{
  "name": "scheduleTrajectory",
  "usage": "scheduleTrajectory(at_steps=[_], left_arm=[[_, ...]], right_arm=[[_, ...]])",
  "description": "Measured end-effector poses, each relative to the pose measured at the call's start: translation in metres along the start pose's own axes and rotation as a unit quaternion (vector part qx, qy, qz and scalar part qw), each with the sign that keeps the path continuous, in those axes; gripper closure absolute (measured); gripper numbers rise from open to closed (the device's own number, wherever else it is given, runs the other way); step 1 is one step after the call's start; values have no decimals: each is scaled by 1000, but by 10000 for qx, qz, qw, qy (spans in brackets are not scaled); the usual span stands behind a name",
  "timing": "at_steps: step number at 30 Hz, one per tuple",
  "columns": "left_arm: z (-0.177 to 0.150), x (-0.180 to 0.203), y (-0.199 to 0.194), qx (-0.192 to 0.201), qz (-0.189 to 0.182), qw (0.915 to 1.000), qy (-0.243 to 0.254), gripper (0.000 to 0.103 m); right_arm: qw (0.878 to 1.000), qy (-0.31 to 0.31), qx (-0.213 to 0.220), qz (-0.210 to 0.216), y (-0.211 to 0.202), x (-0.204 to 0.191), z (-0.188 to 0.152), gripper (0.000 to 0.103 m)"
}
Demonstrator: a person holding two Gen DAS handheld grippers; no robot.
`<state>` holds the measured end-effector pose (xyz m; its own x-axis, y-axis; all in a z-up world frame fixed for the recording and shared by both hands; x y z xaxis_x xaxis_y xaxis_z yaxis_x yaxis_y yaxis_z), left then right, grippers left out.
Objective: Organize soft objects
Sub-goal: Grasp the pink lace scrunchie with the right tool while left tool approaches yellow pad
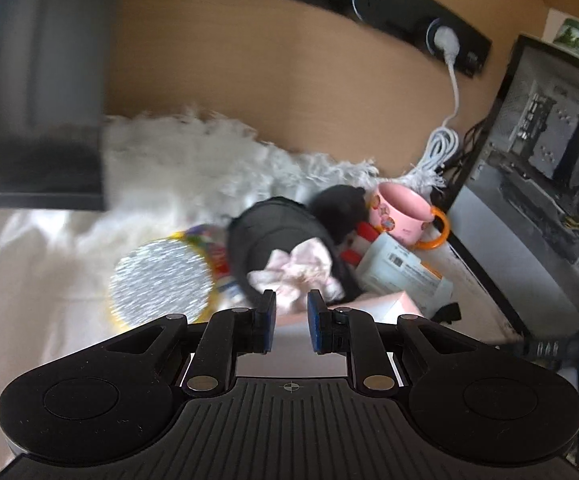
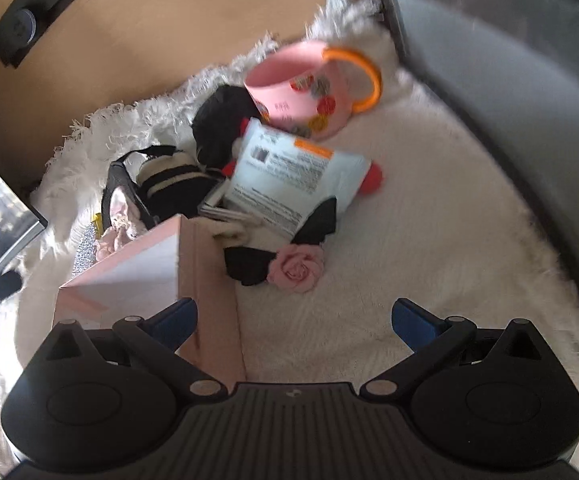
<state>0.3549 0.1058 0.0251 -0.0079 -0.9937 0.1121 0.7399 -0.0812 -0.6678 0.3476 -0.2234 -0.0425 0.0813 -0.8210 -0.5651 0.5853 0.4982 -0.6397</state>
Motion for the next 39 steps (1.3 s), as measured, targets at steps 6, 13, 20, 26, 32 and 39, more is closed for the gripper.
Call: scheduleTrajectory(at_steps=[6,13,20,26,32,39], left_arm=[[22,30,64,-658,99,9969,419,84],[26,34,107,-1096,397,9902,768,83],[24,-15,80,-563,704,9959,-100,83],[-13,-67,33,-520,1007,9928,-378,82],[-52,-109,8,-636,1161,9890,-661,82],[-78,-142,5,-690,1188,9883,-666,82]], right_arm=[[9983,347,-261,379,15,24,-5,0],[9948,568,-231,816,14,40,-7,0],[9948,68,-577,832,16,33,-7,0],[9847,-1740,-38,-34,5,-23,21,3],[9551,-2909,-356,444,46,-135,68,33],[9291,-3287,-1677,-231,163,-200,52,44]])
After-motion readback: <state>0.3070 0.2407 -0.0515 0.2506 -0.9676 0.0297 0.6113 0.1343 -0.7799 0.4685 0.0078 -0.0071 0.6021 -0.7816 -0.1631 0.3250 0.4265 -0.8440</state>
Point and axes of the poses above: each gripper's, at about its wrist camera, not at the fingertips, and y roughly the way its jaws point, x to its right, z to its top, the point moved 5 cm from there along y, roughly the way its jaws point, and after that the axes turned 13 degrees about z, right-handed, at the moved point
